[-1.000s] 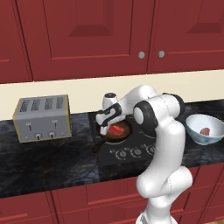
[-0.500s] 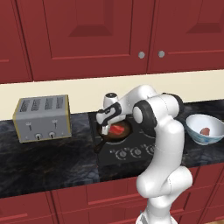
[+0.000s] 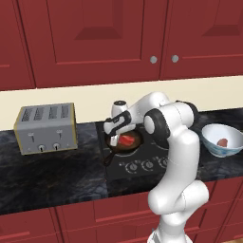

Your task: Place one of the steaks on the plate and the other in the bowl. Then place the bowl in the fridge.

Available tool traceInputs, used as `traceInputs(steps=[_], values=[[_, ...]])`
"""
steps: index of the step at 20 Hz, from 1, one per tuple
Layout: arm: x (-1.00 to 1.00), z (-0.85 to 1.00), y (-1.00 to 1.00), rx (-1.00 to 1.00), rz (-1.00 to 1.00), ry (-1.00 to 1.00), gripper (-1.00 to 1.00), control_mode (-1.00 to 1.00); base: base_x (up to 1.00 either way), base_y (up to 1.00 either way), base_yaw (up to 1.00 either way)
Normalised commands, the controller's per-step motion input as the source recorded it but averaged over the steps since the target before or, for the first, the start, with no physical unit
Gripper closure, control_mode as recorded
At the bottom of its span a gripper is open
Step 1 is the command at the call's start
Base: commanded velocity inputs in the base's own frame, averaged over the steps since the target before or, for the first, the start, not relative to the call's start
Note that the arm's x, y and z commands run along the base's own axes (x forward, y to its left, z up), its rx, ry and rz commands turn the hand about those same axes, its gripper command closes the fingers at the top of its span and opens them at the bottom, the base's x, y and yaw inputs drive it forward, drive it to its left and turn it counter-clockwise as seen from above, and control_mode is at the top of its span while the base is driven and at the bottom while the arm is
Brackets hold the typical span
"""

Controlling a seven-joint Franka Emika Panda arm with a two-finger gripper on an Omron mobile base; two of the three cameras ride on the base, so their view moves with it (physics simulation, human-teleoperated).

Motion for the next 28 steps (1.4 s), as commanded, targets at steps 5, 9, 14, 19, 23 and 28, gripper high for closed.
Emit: traceInputs(steps=[5,9,14,19,23,28], values=[[-0.01,0.0,0.02,0.0,0.0,0.0,1.0,-1.0,0.0,0.0,0.0],[-0.5,0.27,0.0,0.0,-0.08,0.0,1.0,-1.0,0.0,0.0,0.0],[-0.59,0.48,0.0,0.0,-0.11,0.0,1.0,-1.0,0.0,0.0,0.0],[-0.68,0.45,-0.14,0.0,-0.12,-0.03,1.0,-1.0,0.0,0.0,0.0],[-0.62,0.45,-0.18,0.0,-0.13,-0.03,1.0,-1.0,0.0,0.0,0.0],[-0.58,0.23,-0.51,0.0,-0.14,-0.02,1.0,-1.0,0.0,0.0,0.0]])
